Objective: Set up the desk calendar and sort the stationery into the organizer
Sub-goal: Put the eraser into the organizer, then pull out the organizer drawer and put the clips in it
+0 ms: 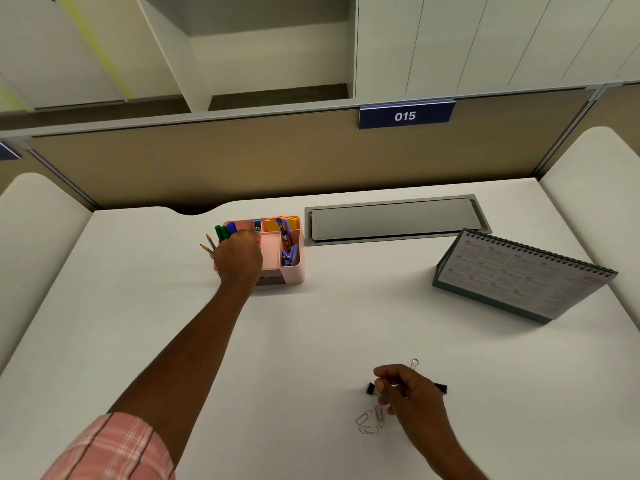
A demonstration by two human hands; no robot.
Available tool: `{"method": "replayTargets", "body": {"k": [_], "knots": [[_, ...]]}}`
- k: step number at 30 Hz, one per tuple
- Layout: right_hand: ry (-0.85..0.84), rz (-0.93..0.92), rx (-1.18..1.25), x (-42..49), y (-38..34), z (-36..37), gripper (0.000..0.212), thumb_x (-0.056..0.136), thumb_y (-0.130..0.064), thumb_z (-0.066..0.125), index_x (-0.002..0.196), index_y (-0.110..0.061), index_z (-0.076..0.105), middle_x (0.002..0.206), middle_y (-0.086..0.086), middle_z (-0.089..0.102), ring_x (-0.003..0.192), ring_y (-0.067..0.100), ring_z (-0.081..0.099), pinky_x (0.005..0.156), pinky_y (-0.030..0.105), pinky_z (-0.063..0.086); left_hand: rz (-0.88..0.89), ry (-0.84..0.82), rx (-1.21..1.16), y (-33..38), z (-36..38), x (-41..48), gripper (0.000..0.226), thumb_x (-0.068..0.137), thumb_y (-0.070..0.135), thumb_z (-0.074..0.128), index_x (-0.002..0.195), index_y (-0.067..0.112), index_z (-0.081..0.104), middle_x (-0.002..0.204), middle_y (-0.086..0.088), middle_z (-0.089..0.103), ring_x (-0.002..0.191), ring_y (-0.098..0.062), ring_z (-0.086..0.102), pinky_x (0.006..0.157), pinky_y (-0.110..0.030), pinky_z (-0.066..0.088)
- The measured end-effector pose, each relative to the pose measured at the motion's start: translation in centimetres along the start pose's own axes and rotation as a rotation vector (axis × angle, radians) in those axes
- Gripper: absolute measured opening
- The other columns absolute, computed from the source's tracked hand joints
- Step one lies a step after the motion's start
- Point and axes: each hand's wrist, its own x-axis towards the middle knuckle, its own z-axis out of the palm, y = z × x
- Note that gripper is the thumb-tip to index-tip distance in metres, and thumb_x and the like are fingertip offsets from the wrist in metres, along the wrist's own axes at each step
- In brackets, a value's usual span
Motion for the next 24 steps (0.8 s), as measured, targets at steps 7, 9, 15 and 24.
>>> {"method": "replayTargets", "body": {"k": [7,9,15,24], "knots": [[0.001,0.008,0.01,-0.1,0.1,0.0,0.02,0.094,-0.006,0.069,0.098,-0.025,0.076,0.084,-0.002,0.077,0.072,0.018,0.074,0.064,0.029,0.06,0.006,-0.009,-0.004,-0.2,0.4,0.2,0.033,0.102,0.035,0.058,0.119,0.008,0.066,0.106,-0.013,0.072,0.096,-0.032,0.072,0.082,-0.042,0.059],[0.002,0.009,0.014,-0.2,0.0,0.0,0.02,0.094,-0.006,0.068,0.098,-0.024,0.076,0.083,-0.002,0.077,0.072,0.019,0.074,0.063,0.027,0.059,0.01,-0.004,0.007,-0.2,0.4,0.3,0.031,0.103,0.033,0.058,0.117,0.007,0.067,0.104,-0.013,0.073,0.095,-0.032,0.072,0.081,-0.042,0.06],[0.002,0.012,0.013,-0.5,-0.2,-0.1,0.019,0.094,-0.007,0.069,0.099,-0.024,0.076,0.084,-0.002,0.077,0.073,0.018,0.074,0.064,0.027,0.06,-0.004,-0.01,-0.019,-0.2,0.3,0.5,0.032,0.102,0.034,0.06,0.118,0.008,0.066,0.104,-0.013,0.072,0.093,-0.031,0.072,0.081,-0.041,0.059],[0.026,0.027,0.003,-1.2,0.6,-0.7,0.018,0.092,-0.009,0.072,0.098,-0.025,0.077,0.083,-0.002,0.078,0.071,0.017,0.074,0.065,0.031,0.06,0.124,0.243,-0.249,-0.4,0.0,-4.2,0.028,0.099,0.023,0.067,0.123,0.013,0.073,0.118,-0.008,0.075,0.099,-0.03,0.073,0.081,-0.044,0.06]]}}
